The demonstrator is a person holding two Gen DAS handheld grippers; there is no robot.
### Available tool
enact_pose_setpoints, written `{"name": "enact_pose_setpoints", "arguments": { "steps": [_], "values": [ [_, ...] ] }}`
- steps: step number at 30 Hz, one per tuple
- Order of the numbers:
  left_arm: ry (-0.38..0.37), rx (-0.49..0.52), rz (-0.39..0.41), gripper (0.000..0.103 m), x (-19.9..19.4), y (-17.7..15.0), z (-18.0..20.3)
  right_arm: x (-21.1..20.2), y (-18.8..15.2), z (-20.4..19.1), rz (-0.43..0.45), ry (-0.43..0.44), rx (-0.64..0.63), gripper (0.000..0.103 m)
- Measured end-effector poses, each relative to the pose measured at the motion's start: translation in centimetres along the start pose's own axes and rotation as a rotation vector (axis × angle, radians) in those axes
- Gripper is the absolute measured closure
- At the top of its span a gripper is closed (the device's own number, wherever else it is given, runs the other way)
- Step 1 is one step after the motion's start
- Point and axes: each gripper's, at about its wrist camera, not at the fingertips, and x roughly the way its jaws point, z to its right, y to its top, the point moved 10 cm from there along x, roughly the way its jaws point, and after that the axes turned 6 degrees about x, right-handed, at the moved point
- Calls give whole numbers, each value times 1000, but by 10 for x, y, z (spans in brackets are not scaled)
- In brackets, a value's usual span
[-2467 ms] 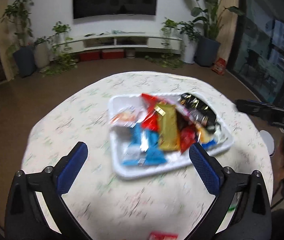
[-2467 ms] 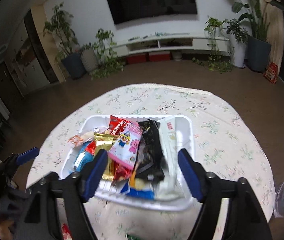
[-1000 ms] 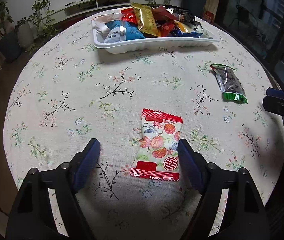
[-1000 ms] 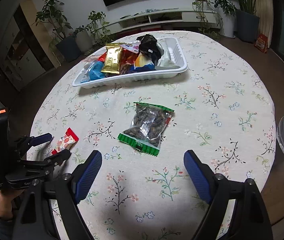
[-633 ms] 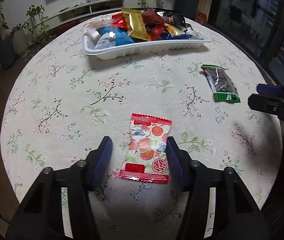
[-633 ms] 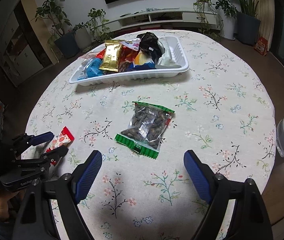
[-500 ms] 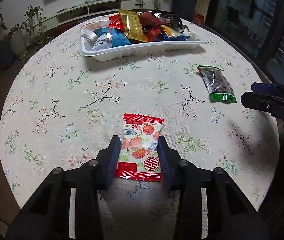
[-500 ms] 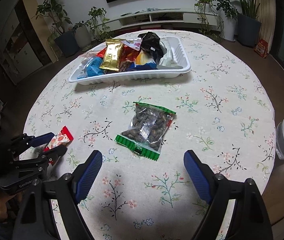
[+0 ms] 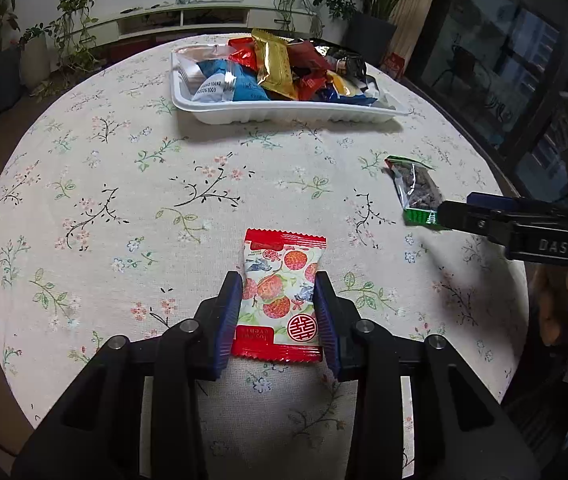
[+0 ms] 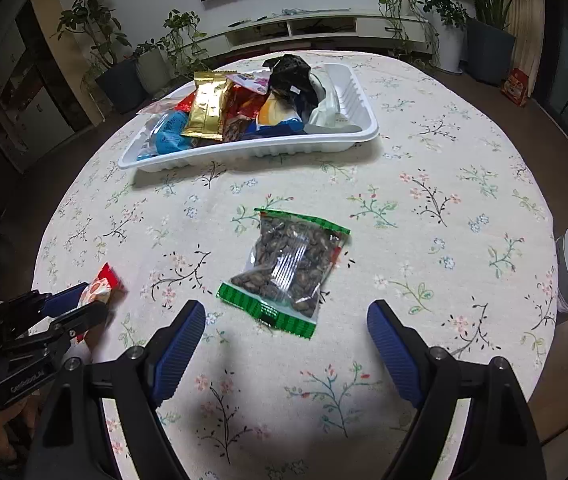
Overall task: Organize snacks
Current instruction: 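Grasp the red fruit-print packet with the left tool while the right tool grasps the nut bag, then carry the fruit-print packet into the tray with the left tool while the right tool carries the nut bag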
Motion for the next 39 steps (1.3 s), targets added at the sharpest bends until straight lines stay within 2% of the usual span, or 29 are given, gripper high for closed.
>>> {"name": "enact_pose_setpoints", "arguments": {
  "steps": [10, 17, 22, 23, 34, 36, 39],
  "values": [
    [-12, -21, 8, 69, -2, -3, -2, 33, 13, -4, -42, -78, -1, 24],
    [-20, -19, 1, 69, 2, -4, 0, 40, 17, -7, -11, -142, -82, 31],
    [-22, -16, 1, 69, 3, -4, 1, 41, 19, -7, 1, -132, -108, 40],
    [-22, -16, 1, 69, 3, -4, 1, 41, 19, -7, 3, -130, -114, 45],
    [-26, -17, 11, 69, 1, -3, 2, 35, 27, 3, 20, -86, -82, 60],
    [-28, -17, 18, 69, -1, -2, 2, 32, 26, 3, 26, -74, -76, 65],
    [-27, -20, 26, 69, -3, -1, 2, 24, 26, 1, 40, -59, -75, 65]
  ]
}}
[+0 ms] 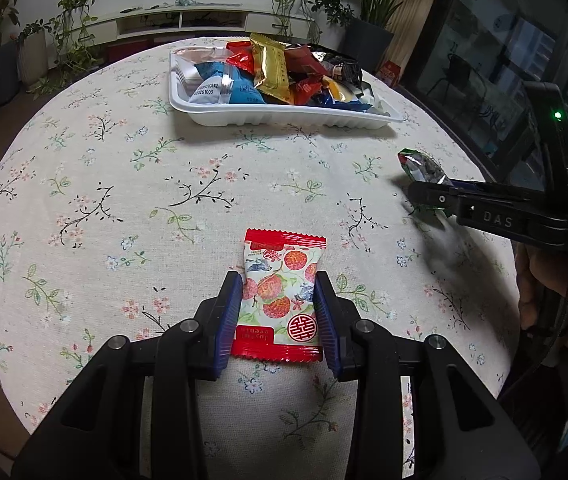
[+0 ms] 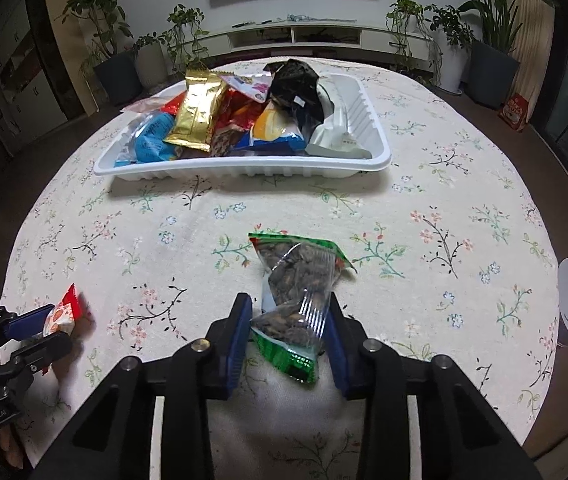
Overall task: Organize snacks
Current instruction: 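Carry the fruit-print packet into the tray with the left tool while the right tool carries the nut bag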
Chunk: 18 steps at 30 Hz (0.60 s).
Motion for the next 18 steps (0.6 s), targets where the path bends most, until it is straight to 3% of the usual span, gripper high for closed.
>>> {"name": "enact_pose_setpoints", "arguments": {
  "steps": [18],
  "values": [
    [74, -2, 87, 69, -25, 11, -3, -65, 9, 4, 113, 39, 9, 66]
  ]
}}
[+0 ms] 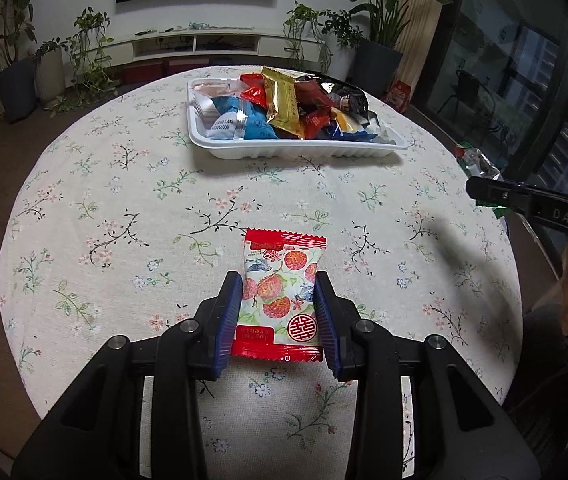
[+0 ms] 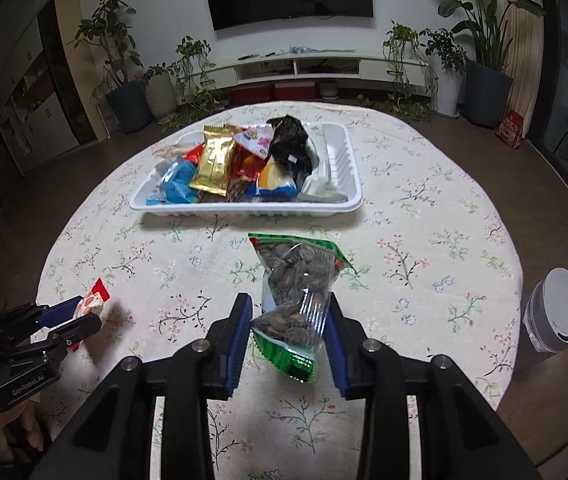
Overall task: Organize snacks
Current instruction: 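Carry the fruit-print packet into the tray with the left tool while the right tool carries the nut bag, then open both tools over the tray to drop the packets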
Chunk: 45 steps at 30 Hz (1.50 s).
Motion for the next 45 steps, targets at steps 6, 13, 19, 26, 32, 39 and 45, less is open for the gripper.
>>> {"name": "enact_pose_setpoints", "arguments": {
  "steps": [6, 13, 19, 26, 32, 39, 45],
  "values": [
    [19, 1, 25, 69, -13, 11, 0, -13, 11, -4, 30, 12, -10, 66],
    [45, 1, 80, 69, -30, 54, -11, -22, 35, -13, 72, 31, -37, 65],
    [80, 32, 149, 69, -40, 127, -21, -34, 82, -22, 141, 29, -76, 65],
    [98, 17, 147, 69, -12, 200, -40, -13, 153, -41, 169, 63, -102, 65],
    [105, 18, 62, 69, 49, 225, -51, 41, 182, -61, 99, 76, -142, 65],
    [90, 8, 4, 69, 108, 222, -54, 112, 179, -62, -5, 25, -200, 65],
    [87, 1, 1, 69, 134, 216, -53, 141, 165, -59, -52, 0, -219, 65]
  ]
}}
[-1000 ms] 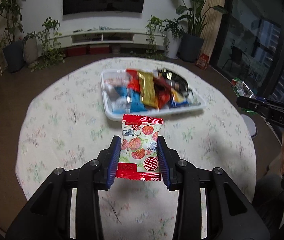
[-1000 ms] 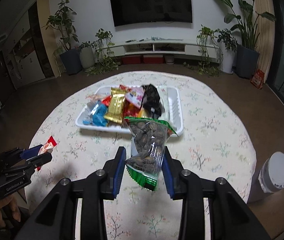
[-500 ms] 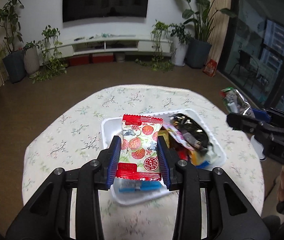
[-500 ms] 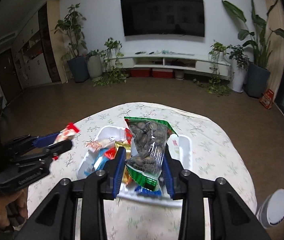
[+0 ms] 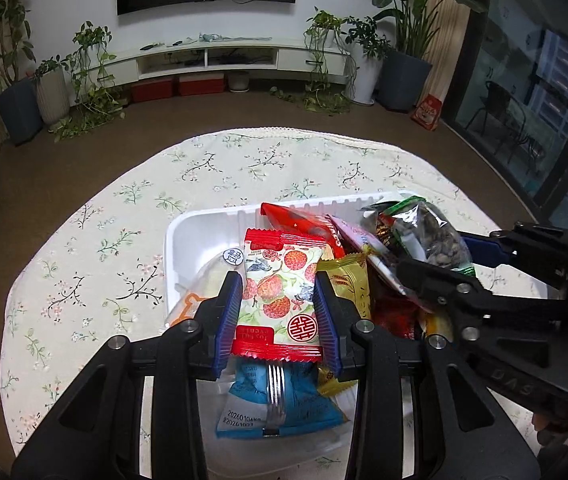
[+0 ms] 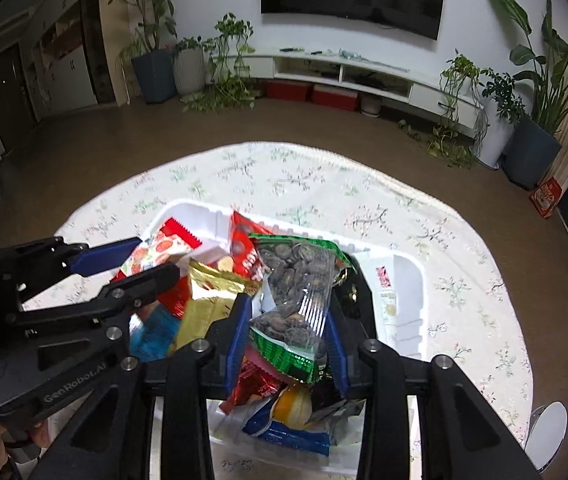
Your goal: Organize snacks
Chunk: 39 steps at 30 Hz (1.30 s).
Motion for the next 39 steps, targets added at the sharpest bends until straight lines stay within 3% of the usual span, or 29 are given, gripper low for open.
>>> {"name": "enact_pose_setpoints", "arguments": {
  "steps": [8, 16, 20, 24, 26, 32, 35, 39],
  "values": [
    [19, -4, -3, 67, 17, -3, 0, 21, -12, 2, -34, -20, -1, 59],
    [50, -9, 30, 47, 4, -4, -5, 15, -11, 7, -19, -36, 9, 48],
    [64, -10, 61, 31, -11, -4, -6, 6, -11, 10, -1, -37, 25, 42],
    [87, 1, 106, 5, -36, -9, -6, -6, -10, 13, 24, -36, 52, 34],
    [96, -11, 137, 2, -52, -14, -8, -17, -11, 14, 46, -22, 75, 33],
    [116, 4, 221, 0, -107, -39, 5, -74, -23, 17, 172, 22, 149, 15],
    [101, -4, 206, 0, -129, -59, 20, -102, -36, 16, 230, 27, 162, 9],
    [172, -71, 241, 0, -164, -94, 32, -135, -63, 11, 285, 22, 163, 7]
  ]
}}
